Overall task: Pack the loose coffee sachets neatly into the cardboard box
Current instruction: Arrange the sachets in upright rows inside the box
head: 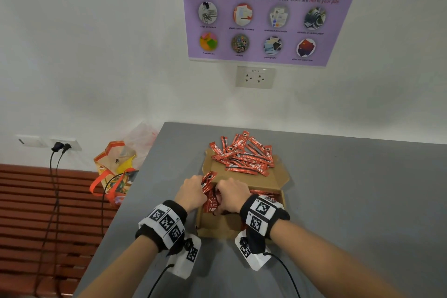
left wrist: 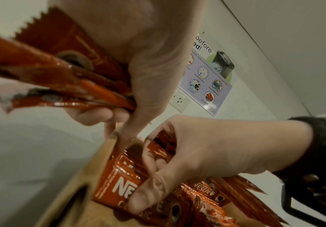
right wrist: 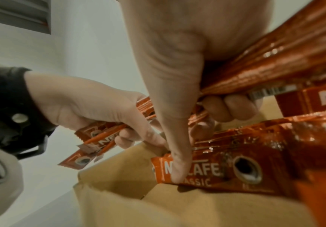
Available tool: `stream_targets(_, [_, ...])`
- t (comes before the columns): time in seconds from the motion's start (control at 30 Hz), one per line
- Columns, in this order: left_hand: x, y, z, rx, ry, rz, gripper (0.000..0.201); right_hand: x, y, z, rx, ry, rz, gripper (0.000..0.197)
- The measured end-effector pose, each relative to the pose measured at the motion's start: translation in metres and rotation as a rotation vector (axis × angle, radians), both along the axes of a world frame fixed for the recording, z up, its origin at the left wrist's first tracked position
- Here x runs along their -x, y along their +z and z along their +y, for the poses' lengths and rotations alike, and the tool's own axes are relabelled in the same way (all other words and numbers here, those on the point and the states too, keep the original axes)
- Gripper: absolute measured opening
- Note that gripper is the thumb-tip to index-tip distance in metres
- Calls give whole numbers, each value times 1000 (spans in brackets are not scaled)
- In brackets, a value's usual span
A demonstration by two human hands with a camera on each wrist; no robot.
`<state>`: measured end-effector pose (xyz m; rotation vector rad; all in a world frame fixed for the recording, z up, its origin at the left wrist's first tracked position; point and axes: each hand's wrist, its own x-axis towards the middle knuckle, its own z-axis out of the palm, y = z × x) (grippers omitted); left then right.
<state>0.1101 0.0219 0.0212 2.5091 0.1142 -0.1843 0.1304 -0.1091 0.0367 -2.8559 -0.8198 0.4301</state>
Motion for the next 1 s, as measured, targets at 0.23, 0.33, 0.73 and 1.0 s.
stream_targets(0.23, [-1, 17, 5, 139, 149, -282, 16, -8, 19, -12, -329, -111, 79, 35])
stream_targets(0.33, [-3, 38, -5, 263, 198, -469, 27, -4, 25, -11, -550, -87, 90, 37])
stream_targets(0.73, [-13, 46, -32, 523, 268, -565, 17, 11, 23, -11, -735, -79, 91, 17])
stream_targets(1.0, [-11, 51, -27, 504, 238, -550, 27, 16, 24, -18, -780, -73, 70, 22])
